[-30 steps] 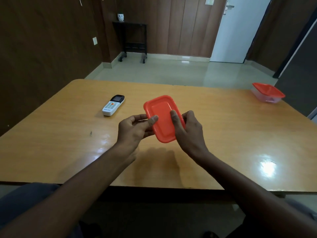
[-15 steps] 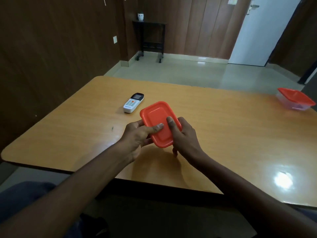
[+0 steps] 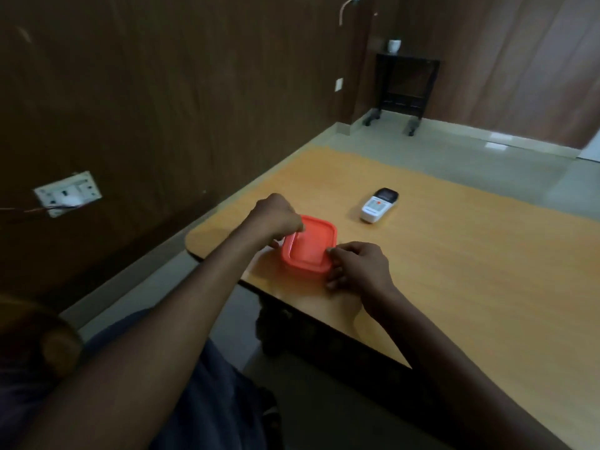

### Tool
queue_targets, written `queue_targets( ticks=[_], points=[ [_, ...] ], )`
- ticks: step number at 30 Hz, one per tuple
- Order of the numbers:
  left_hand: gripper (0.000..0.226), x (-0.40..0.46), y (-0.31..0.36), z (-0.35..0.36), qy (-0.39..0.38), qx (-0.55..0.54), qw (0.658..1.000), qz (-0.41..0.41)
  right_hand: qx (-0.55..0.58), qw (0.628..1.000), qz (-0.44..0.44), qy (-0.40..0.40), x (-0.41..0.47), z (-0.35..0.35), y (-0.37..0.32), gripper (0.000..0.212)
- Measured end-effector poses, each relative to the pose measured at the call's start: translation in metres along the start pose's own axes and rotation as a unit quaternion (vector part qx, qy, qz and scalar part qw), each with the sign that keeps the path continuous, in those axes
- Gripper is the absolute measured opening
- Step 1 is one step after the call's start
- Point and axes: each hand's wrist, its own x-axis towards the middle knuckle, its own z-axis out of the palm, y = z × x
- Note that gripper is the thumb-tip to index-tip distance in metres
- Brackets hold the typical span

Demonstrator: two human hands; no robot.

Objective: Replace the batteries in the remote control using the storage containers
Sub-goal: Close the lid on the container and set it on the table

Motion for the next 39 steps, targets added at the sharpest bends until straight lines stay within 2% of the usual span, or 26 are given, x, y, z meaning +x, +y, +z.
queue_targets(
  ticks=[9, 14, 18, 24, 27, 30, 32, 36, 39],
  points=[
    [0.031, 0.025, -0.052, -0.080, 0.013, -0.010, 0.998, -0.065, 0.078, 0.994, 0.024, -0.074, 0.020, 0.089, -0.023, 0.013],
    [0.033, 0.041, -0.073, -0.091, 0.099, 0.003, 0.992, -0.076, 0.088, 0.992, 0.013, -0.090, 0.029, 0.123, -0.027, 0.020],
    [0.040, 0.047, -0.081, -0.096, 0.137, 0.050, 0.987, -0.069, 0.086, 0.991, 0.007, -0.097, 0.031, 0.139, -0.029, 0.018],
    [0.043, 0.050, -0.081, -0.092, 0.171, 0.108, 0.977, -0.073, 0.102, 0.989, 0.010, -0.103, 0.030, 0.141, -0.031, 0.022],
    [0.053, 0.047, -0.077, -0.085, 0.219, 0.152, 0.961, -0.074, 0.117, 0.989, 0.014, -0.093, 0.028, 0.132, -0.029, 0.029],
    [0.047, 0.036, -0.065, -0.068, 0.288, 0.202, 0.936, -0.009, 0.126, 0.990, 0.010, -0.068, 0.023, 0.114, -0.027, 0.030],
    [0.041, 0.028, -0.051, -0.051, 0.304, 0.192, 0.932, 0.054, 0.126, 0.991, 0.004, -0.035, 0.019, 0.094, -0.025, 0.026],
    [0.020, 0.025, -0.016, -0.004, 0.233, 0.044, 0.965, 0.114, 0.040, 0.994, -0.029, 0.095, 0.032, 0.037, -0.013, 0.021],
    [0.012, 0.022, 0.010, 0.040, 0.133, -0.019, 0.982, 0.135, -0.087, 0.972, -0.079, 0.204, 0.053, -0.011, -0.004, 0.031]
  ],
)
